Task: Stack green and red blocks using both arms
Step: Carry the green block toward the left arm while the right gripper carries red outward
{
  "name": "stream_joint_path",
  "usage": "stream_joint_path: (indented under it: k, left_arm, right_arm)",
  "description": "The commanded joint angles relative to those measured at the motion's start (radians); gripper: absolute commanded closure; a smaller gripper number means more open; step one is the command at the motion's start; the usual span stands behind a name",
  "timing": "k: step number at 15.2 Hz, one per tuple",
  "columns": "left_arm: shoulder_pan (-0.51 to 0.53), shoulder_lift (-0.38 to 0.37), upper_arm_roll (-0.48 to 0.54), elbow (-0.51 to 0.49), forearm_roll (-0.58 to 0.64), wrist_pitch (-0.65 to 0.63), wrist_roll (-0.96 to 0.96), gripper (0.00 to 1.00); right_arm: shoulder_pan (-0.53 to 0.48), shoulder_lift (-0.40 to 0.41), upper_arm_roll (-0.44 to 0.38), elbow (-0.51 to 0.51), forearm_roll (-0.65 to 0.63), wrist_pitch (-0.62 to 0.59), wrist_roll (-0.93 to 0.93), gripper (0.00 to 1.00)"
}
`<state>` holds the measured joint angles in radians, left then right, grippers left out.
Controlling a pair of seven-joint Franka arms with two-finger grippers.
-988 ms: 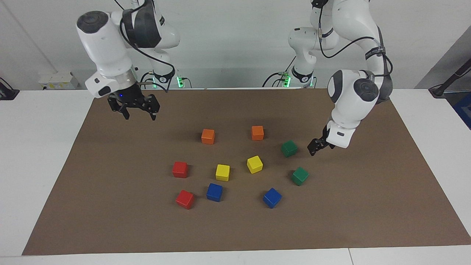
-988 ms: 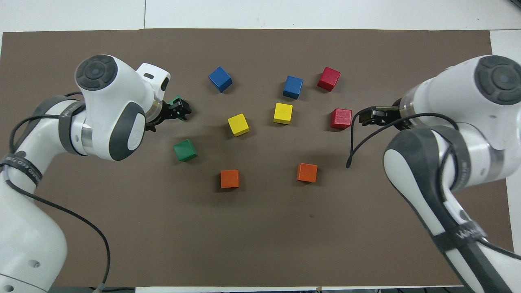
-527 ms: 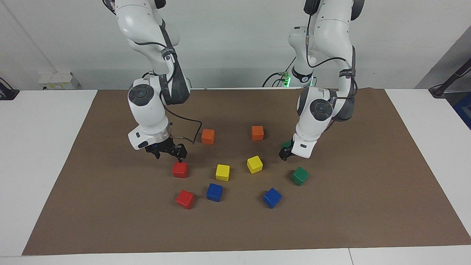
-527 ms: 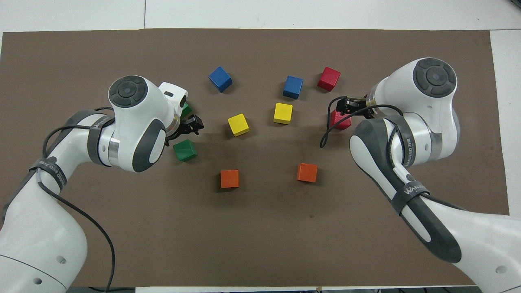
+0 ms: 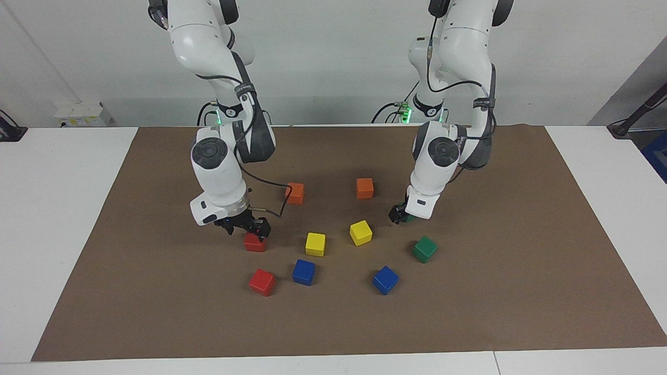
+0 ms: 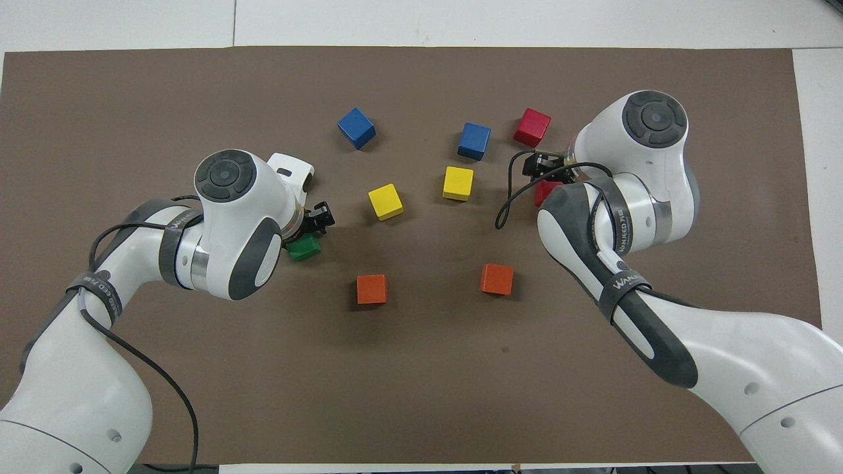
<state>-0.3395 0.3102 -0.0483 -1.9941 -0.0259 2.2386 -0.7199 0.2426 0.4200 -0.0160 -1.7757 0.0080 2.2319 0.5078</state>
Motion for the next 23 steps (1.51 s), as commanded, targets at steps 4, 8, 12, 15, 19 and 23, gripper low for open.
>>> stream_joint_path:
  k: [4,8,12,15,19,23]
  left_arm:
    - [0.256,-0.131,0.015,0.113,0.007,-0.301,0.364,1.0]
    - [0.404,-0.122,0.019,0.124,0.021,-0.239,0.681,1.0]
    - [0.45,-0.037,0.019,0.123,0.057,-0.101,0.826,1.0]
    - [0.461,0.02,0.018,0.116,0.052,-0.031,0.817,1.0]
    - [0.473,0.033,0.016,0.081,0.052,0.027,0.815,1.0]
    - [0.467,0.03,0.018,0.078,0.052,0.024,0.806,0.0]
  right_arm:
    - [0.013,0.032,0.001,-0.011,-0.003,0.052,0.003,0.0]
    - [0.015,0.036,0.001,-0.022,-0.003,0.057,0.003,0.21]
    - [0.014,0.031,0.001,-0.053,0.0,0.092,0.003,0.87]
    - [0.015,0.029,0.001,-0.054,0.0,0.094,0.0,1.0]
    - [-0.002,0.007,-0.001,-0.039,-0.005,0.037,-0.09,1.0]
    - [-0.107,-0.118,-0.002,-0.079,-0.006,-0.095,-0.306,1.0]
